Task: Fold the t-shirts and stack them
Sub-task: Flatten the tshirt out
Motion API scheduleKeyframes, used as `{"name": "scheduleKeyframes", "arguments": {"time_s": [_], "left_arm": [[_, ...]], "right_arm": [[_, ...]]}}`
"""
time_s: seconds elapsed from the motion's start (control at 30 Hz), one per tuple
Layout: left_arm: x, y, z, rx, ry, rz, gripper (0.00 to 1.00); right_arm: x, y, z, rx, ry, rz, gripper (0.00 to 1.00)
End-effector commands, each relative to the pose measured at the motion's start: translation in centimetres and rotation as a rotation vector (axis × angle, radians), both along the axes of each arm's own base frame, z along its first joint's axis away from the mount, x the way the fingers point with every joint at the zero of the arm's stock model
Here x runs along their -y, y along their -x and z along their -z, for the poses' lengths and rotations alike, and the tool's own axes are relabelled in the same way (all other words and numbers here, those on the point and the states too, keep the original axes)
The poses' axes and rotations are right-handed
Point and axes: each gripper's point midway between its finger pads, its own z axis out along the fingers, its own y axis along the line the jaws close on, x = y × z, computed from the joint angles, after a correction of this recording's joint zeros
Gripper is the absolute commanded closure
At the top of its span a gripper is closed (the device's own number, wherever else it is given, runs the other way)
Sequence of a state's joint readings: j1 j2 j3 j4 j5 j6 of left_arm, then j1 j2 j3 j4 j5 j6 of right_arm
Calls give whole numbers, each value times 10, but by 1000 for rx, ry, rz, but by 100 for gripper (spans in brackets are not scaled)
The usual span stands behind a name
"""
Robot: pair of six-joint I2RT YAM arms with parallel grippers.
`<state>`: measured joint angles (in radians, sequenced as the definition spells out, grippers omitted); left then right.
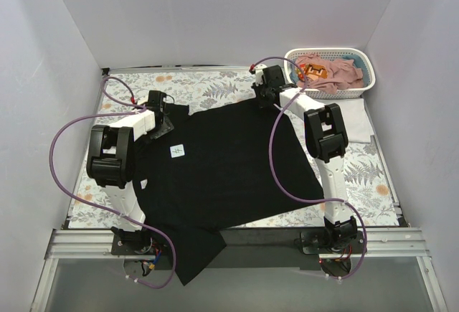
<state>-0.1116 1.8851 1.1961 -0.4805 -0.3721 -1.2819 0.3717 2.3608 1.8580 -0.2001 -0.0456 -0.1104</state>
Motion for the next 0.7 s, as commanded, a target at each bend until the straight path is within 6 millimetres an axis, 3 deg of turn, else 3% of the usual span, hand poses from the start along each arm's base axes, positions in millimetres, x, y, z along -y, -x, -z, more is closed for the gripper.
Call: {"name": "scheduleKeyframes", "arguments": {"time_s": [0.0, 0.07, 0.17, 0.3, 0.4, 0.5, 0.53, 0.57, 0.63, 0.67], "left_arm": [[-4, 23, 30, -124, -25, -5, 36], [-4, 23, 30, -126, -26, -5, 36], [-3, 23, 31, -129, -22, -3, 36], [-2, 23, 31, -128, -17, -1, 36], [-1, 23, 33, -132, -14, 0, 36], [-1, 22, 37, -136, -12, -3, 36], [-1, 18, 35, -127, -13, -4, 36], [-3, 17, 36, -131, -21, -9, 36], [-3, 15, 34, -121, -19, -24, 36], [-3, 13, 30, -108, -16, -32, 36]], "right_arm": [[12, -13, -39, 79, -5, 8, 96], [22, -17, -48, 112, 37, 17, 97], [56, -30, -59, 183, 184, 102, 98], [87, -49, -78, 275, 345, 157, 98], [103, -58, -87, 318, 439, 194, 82], [97, -55, -96, 327, 405, 191, 73], [95, -49, -91, 307, 385, 183, 66], [85, -44, -101, 308, 323, 156, 63], [75, -28, -90, 246, 240, 138, 58], [64, -20, -98, 235, 174, 101, 58]]}}
